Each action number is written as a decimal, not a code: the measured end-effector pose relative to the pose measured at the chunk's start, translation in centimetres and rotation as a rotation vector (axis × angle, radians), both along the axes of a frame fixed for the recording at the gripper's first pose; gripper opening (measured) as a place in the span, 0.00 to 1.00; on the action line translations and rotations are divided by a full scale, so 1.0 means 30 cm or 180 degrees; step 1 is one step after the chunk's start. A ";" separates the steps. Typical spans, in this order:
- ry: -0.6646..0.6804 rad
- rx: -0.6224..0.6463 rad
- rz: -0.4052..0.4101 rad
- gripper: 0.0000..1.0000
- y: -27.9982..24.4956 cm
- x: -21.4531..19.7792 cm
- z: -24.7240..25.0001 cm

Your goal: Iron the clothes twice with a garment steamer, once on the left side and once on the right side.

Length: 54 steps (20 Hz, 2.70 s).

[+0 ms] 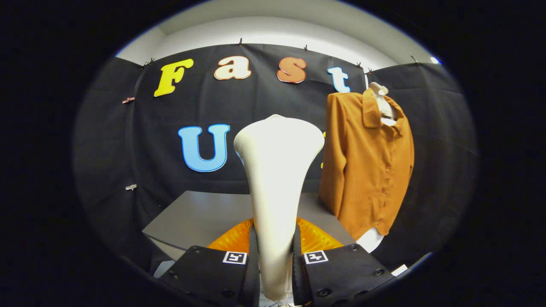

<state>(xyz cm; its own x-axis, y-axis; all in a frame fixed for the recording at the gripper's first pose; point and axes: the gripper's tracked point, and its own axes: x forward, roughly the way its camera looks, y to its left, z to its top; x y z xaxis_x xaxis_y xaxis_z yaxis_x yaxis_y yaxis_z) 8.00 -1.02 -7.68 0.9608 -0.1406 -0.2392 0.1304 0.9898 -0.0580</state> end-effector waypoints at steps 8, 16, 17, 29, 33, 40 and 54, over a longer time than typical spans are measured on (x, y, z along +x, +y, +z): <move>-0.0260 0.0024 -0.0314 0.33 -0.291 -0.069 0.114; -0.0377 0.0098 -0.0076 0.33 -0.604 0.105 0.156; -0.0366 0.0128 -0.0021 0.33 -0.633 0.132 0.152; -0.0181 0.0553 0.0298 0.33 -0.843 0.386 0.025; -0.0067 0.0639 0.0358 0.33 -0.855 0.443 -0.032; 0.0178 0.0684 0.0452 0.33 -0.874 0.472 -0.162; 0.0849 0.0823 0.0313 0.33 -0.912 0.431 -0.512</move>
